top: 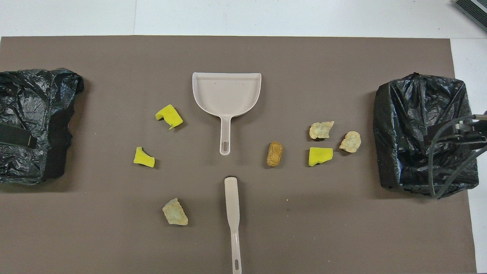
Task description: Sweep and dump trash in bin
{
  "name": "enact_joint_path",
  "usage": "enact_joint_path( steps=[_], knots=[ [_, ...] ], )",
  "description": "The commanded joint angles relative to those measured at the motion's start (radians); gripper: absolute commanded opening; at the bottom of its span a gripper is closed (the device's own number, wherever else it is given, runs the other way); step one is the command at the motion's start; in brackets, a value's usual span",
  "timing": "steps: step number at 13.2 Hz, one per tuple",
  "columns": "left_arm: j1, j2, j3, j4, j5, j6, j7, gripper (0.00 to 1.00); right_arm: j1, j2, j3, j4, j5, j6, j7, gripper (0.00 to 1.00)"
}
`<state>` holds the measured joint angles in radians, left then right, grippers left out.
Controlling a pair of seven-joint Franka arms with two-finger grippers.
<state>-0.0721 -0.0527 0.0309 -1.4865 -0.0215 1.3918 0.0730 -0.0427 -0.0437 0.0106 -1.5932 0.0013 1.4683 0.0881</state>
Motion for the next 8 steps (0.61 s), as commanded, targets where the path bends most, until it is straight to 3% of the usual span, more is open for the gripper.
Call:
enact_joint_path(
  steps=[1,8],
  knots=[
    [-0.001,-0.027,0.003,-0.031,0.015,-0.004,0.001,1.00,-0.003,-0.007,-0.004,-0.002,0.022,0.003,-0.016,1.00],
    [0.000,-0.026,0.004,-0.023,0.015,0.007,0.004,1.00,-0.003,-0.007,-0.004,-0.002,0.022,0.001,-0.014,1.00]
  ],
)
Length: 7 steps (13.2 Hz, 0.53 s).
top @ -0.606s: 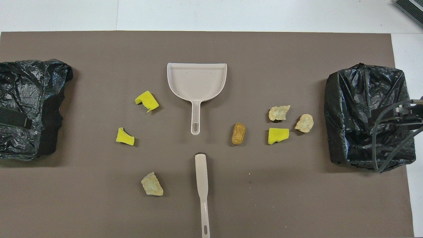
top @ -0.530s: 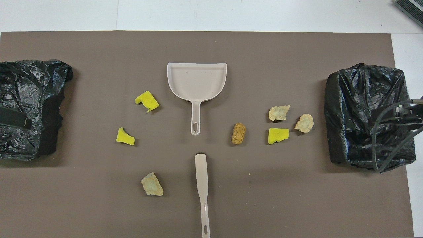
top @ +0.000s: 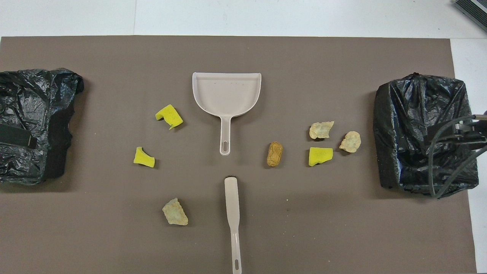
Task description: Sweep and dump trash in bin
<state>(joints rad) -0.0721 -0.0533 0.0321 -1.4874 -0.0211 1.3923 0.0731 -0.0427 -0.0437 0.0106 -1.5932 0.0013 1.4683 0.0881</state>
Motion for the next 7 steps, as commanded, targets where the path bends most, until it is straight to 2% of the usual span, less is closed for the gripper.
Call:
enact_joint_path(
  steps=[1,7],
  knots=[
    [0.002,-0.025,0.005,-0.024,0.015,0.005,0.005,1.00,-0.003,-0.007,-0.004,-0.002,0.022,0.003,-0.016,1.00],
    [0.000,-0.025,0.009,-0.024,0.013,0.004,0.004,1.00,-0.003,-0.007,-0.004,-0.002,0.022,0.003,-0.014,1.00]
  ],
)
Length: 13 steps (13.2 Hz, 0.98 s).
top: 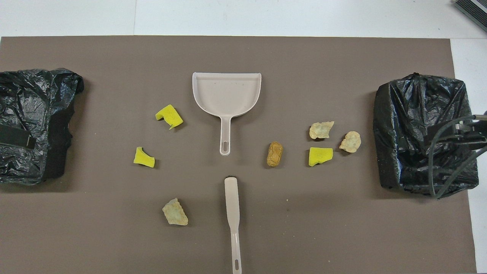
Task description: Sweep and dump trash in bin
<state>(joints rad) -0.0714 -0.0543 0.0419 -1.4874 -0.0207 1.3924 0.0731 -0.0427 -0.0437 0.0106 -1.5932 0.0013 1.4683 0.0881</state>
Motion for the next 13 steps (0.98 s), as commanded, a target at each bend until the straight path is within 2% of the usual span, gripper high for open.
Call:
enact_joint_path(
  steps=[1,13],
  knots=[
    [-0.004,-0.024,0.000,-0.024,0.013,0.004,0.004,1.00,-0.003,-0.007,-0.004,-0.002,0.022,0.003,-0.014,1.00],
    [-0.039,-0.027,-0.023,-0.030,0.002,0.007,-0.010,1.00,-0.003,-0.007,-0.004,-0.002,0.022,0.003,-0.016,1.00]
  ],
)
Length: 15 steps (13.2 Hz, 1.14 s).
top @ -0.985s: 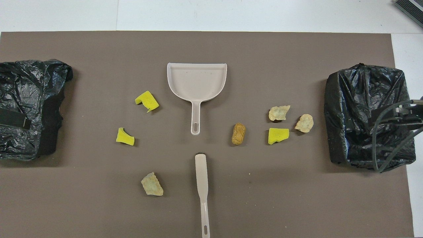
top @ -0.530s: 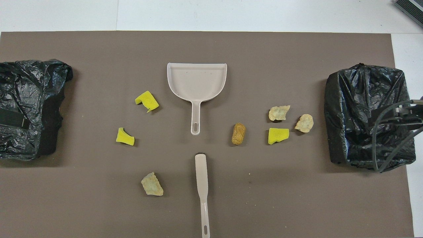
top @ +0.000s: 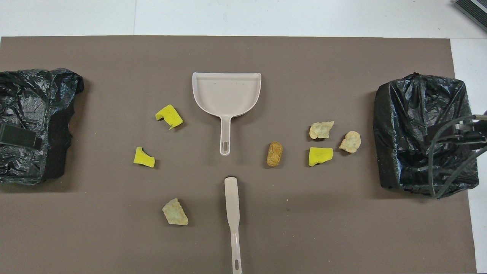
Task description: Sweep and dump trash in bin
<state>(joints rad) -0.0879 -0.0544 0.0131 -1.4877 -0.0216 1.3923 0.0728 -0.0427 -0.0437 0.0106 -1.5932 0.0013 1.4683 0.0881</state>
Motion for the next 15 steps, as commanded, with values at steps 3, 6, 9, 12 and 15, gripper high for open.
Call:
enact_joint_path(
  steps=[3,6,9,12,15],
  knots=[
    [-0.044,-0.035,0.002,-0.045,-0.001,0.013,-0.010,1.00,-0.003,-0.007,-0.004,-0.002,0.022,0.003,-0.016,1.00],
    [-0.047,-0.051,-0.002,-0.080,-0.004,0.027,-0.007,1.00,-0.003,-0.007,-0.004,-0.002,0.022,0.003,-0.014,1.00],
    [-0.061,-0.053,-0.015,-0.086,-0.004,0.027,-0.011,1.00,-0.003,-0.007,-0.004,-0.002,0.022,0.003,-0.014,1.00],
    [-0.110,-0.088,-0.025,-0.159,-0.004,0.065,-0.115,1.00,-0.003,-0.007,-0.004,-0.002,0.022,0.003,-0.014,1.00],
    [-0.196,-0.146,-0.025,-0.285,-0.004,0.161,-0.221,1.00,-0.003,-0.007,-0.004,-0.002,0.022,0.003,-0.014,1.00]
  ],
)
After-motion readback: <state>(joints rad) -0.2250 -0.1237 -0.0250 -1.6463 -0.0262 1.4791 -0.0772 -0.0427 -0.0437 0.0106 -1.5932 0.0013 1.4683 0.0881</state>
